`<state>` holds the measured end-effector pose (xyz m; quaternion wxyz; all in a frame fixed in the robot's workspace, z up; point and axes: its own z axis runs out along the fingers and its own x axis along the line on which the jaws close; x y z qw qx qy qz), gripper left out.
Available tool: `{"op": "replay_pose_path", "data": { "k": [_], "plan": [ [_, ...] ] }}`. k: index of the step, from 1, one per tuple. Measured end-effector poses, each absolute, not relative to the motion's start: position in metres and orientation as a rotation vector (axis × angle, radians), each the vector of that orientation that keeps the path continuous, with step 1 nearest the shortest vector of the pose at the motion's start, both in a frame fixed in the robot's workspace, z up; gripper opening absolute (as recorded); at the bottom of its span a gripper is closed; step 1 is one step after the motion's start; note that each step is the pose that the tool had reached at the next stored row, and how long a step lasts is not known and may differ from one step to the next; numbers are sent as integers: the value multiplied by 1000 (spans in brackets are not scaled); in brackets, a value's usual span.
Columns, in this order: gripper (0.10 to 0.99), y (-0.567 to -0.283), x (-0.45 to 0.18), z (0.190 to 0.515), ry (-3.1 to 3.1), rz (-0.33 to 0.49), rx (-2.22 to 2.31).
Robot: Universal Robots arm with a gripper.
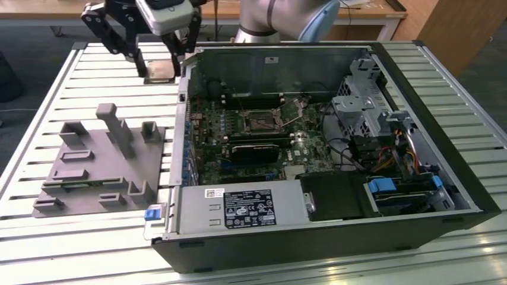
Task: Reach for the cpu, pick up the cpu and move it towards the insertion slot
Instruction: 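Pick up the cpu and move it towards the insertion slot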
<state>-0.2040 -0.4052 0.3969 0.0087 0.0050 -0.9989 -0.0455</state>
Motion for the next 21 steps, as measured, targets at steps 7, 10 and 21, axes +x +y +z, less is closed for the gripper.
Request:
{"op": "replay_pose_path", "data": {
  "k": [7,10,21],
  "plan": [
    [541,-405,-172,394,-3121,-142,16],
    [541,-404,-159,393,-3121,-142,15],
    [541,-392,-123,390,-3121,-142,15]
  ]
}}
